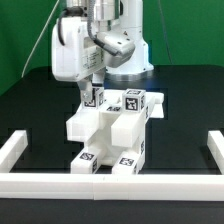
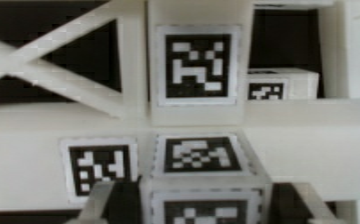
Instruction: Assemble chair
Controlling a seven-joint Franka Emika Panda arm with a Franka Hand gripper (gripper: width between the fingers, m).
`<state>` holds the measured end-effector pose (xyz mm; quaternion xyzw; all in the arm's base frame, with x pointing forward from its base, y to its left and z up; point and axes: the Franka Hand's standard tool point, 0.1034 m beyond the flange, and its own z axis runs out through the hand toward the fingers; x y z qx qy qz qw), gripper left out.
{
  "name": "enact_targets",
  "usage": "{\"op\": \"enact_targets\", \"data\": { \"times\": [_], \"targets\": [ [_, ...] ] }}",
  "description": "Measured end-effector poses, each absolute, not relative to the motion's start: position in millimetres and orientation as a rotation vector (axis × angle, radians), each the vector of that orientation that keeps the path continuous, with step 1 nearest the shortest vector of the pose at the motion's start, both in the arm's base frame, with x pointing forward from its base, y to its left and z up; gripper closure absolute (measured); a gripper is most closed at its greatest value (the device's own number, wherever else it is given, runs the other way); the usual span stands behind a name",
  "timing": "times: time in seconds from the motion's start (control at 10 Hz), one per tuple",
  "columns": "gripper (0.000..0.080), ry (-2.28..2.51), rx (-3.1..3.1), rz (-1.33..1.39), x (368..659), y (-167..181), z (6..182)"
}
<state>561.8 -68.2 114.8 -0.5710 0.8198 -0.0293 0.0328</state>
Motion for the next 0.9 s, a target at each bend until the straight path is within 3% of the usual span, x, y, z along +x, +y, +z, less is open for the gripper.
{"op": "enact_targets", "data": {
  "times": [0.8,0.9],
  "targets": [
    [0.0515,2.722,-1.402,-0.049,561.2,-64.4,114.4],
    [0.0389,2.703,-1.443,-0.05,560.9,-64.5,113.7]
  ]
}}
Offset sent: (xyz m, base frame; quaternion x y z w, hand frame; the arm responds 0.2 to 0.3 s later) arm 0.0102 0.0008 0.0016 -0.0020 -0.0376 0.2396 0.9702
